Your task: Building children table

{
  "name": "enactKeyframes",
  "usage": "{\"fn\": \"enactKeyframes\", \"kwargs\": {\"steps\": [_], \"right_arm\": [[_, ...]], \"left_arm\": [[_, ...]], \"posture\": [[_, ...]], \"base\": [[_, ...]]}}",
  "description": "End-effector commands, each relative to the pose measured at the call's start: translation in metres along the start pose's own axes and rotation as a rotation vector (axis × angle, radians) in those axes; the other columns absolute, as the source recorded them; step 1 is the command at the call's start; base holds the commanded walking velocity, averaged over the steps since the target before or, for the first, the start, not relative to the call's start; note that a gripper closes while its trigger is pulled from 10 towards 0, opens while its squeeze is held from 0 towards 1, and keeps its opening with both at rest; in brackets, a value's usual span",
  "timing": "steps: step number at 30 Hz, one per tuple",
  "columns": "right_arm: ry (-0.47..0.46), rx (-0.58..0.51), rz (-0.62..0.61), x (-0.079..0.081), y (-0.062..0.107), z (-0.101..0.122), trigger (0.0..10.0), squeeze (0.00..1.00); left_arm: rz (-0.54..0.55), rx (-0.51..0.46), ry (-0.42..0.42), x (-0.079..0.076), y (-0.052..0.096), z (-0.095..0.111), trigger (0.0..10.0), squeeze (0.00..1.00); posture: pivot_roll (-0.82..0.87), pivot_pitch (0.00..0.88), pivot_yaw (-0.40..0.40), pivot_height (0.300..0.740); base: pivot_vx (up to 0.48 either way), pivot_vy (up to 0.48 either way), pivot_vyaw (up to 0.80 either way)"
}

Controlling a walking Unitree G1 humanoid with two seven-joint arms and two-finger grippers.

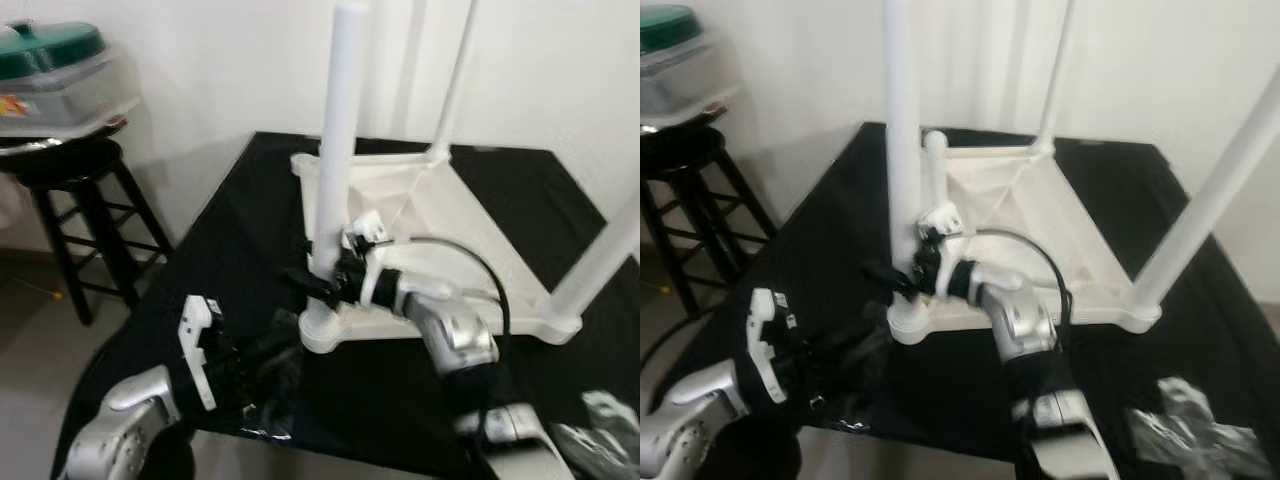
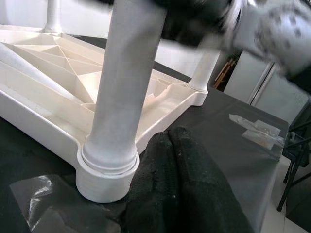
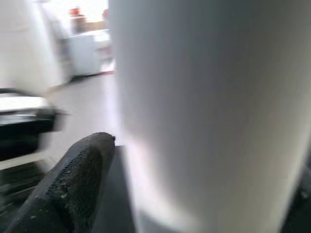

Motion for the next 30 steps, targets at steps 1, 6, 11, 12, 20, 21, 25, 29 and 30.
{"fn": "enactKeyframes", "kwargs": {"steps": [1, 6, 11, 12, 20, 21, 25, 29, 30], "right_arm": [[-0.030, 0.021, 0.101, 0.005, -0.001, -0.009, 10.0, 0.00], [-0.061, 0.053, 0.151, -0.003, -0.003, -0.012, 10.0, 0.00], [-0.116, 0.067, 0.140, -0.016, -0.003, -0.014, 10.0, 0.00], [-0.132, 0.061, 0.145, -0.016, -0.001, -0.015, 0.0, 0.00], [-0.105, 0.025, -0.001, -0.016, 0.010, -0.020, 0.0, 0.00], [-0.105, 0.025, -0.001, -0.016, 0.010, -0.020, 0.0, 0.00], [-0.122, 0.009, -0.167, -0.011, 0.013, -0.028, 0.0, 0.00], [-0.217, 0.047, -0.616, -0.014, 0.018, -0.054, 0.0, 0.00], [-0.217, 0.047, -0.616, -0.014, 0.018, -0.054, 0.0, 0.00]], "left_arm": [[0.005, 0.004, 0.016, 0.000, 0.000, -0.005, 10.0, 0.00], [0.007, 0.005, 0.017, 0.000, -0.001, -0.006, 10.0, 0.00], [0.006, 0.006, 0.022, 0.000, -0.001, -0.006, 10.0, 0.00], [0.007, 0.005, 0.022, -0.001, 0.000, -0.006, 10.0, 0.00], [0.008, 0.001, 0.021, -0.001, 0.001, -0.005, 10.0, 0.00], [0.008, 0.001, 0.021, -0.001, 0.001, -0.005, 10.0, 0.00], [0.007, 0.001, 0.021, -0.001, 0.003, -0.003, 10.0, 0.00], [0.008, 0.002, 0.018, 0.001, 0.004, -0.002, 10.0, 0.00], [0.008, 0.002, 0.018, 0.001, 0.004, -0.002, 10.0, 0.00]], "posture": [[-0.03, 0.000, -0.050, 0.740], [-0.02, 0.000, -0.053, 0.740], [-0.02, 0.000, -0.054, 0.740], [-0.01, 0.000, -0.055, 0.740], [-0.03, 0.000, -0.047, 0.740], [-0.03, 0.000, -0.047, 0.740], [-0.05, 0.000, -0.041, 0.740], [-0.05, 0.000, -0.040, 0.740], [-0.05, 0.000, -0.040, 0.740]], "base": [[0.000, 0.000, 0.00], [0.000, 0.000, 0.00], [0.000, 0.000, 0.00], [0.000, 0.000, 0.00], [0.000, 0.000, 0.00], [0.000, 0.000, 0.00], [0.000, 0.000, 0.00], [0.000, 0.000, 0.00], [0.000, 0.000, 0.00]]}}
Point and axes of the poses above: a point about 5 cm out from each wrist's last joint towards the gripper, its own y axis pointing back from the gripper into the wrist, its own z axis along the axis of the wrist's last joint, x = y × z, the point moved 4 cm from there along -y, pointing out of the wrist towards the gripper, and after that the axes turned 4 degrees about y, right-handed, at the moved point
